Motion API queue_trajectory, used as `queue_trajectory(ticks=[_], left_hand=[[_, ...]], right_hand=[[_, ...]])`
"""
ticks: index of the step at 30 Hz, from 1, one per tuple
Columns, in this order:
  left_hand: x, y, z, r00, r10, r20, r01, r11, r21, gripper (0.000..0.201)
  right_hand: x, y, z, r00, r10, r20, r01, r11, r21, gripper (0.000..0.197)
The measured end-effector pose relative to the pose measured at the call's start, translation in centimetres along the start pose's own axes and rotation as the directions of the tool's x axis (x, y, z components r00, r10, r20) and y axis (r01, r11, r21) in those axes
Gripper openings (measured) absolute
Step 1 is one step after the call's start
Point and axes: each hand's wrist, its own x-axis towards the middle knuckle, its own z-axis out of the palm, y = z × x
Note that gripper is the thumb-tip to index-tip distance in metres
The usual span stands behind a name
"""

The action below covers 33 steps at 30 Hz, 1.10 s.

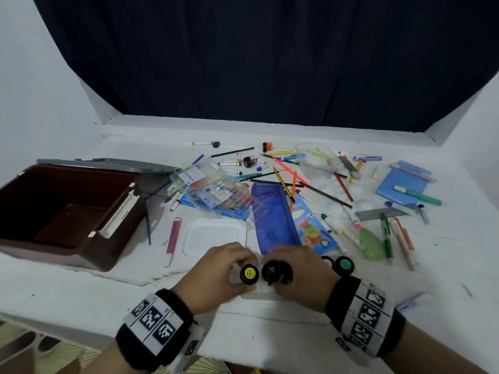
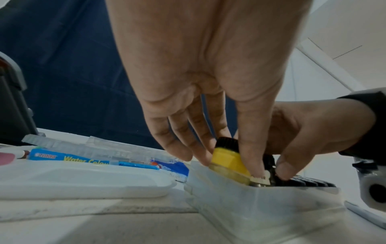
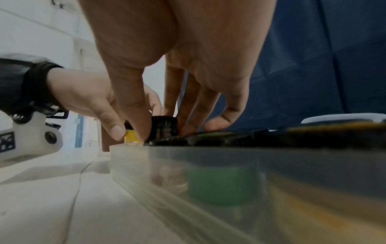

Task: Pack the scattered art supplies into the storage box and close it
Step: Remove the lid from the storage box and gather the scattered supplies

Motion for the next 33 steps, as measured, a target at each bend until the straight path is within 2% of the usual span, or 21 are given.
queue_trajectory(ticks=[5, 10, 14, 17, 19, 24, 28, 33], left_hand=[[0.3, 0.3, 0.5, 1.000, -0.025, 0.015, 0.025, 1.000, 0.016, 0.027], [0.7, 0.5, 0.5, 0.996, -0.068, 0.060, 0.061, 0.993, 0.104, 0.025], [0.7, 1.0, 0.4, 0.979, -0.119, 0.166, 0.072, 0.962, 0.262, 0.041], [0.6, 1.7, 0.6, 0.979, -0.145, 0.142, 0.069, 0.896, 0.438, 0.042], [0.6, 1.9, 0.8, 0.976, -0.185, 0.117, 0.109, 0.874, 0.473, 0.041], [0.2, 1.4, 1.3, 0.958, -0.277, 0.073, 0.216, 0.865, 0.453, 0.048], [-0.1, 1.6, 1.2, 0.960, -0.271, 0.067, 0.228, 0.899, 0.374, 0.044], [0.1, 1.8, 1.5, 0.950, -0.303, 0.074, 0.260, 0.900, 0.349, 0.054]], right_hand=[[0.3, -0.2, -0.2, 0.992, -0.021, 0.121, 0.034, 0.993, -0.111, 0.014], [1.0, 0.3, -0.9, 0.969, -0.039, 0.244, 0.069, 0.991, -0.118, 0.015], [1.5, 0.4, -0.9, 0.957, -0.066, 0.282, 0.110, 0.983, -0.144, 0.020], [1.8, 0.5, -0.8, 0.941, -0.061, 0.332, 0.135, 0.970, -0.204, 0.020], [2.0, 0.4, -0.8, 0.927, -0.069, 0.368, 0.176, 0.947, -0.267, 0.016], [2.4, 0.2, -1.1, 0.912, -0.054, 0.406, 0.192, 0.933, -0.305, 0.012], [2.4, 0.2, -1.0, 0.915, -0.071, 0.398, 0.209, 0.925, -0.316, 0.016], [2.0, 0.7, -1.4, 0.915, -0.116, 0.387, 0.207, 0.957, -0.202, 0.022]])
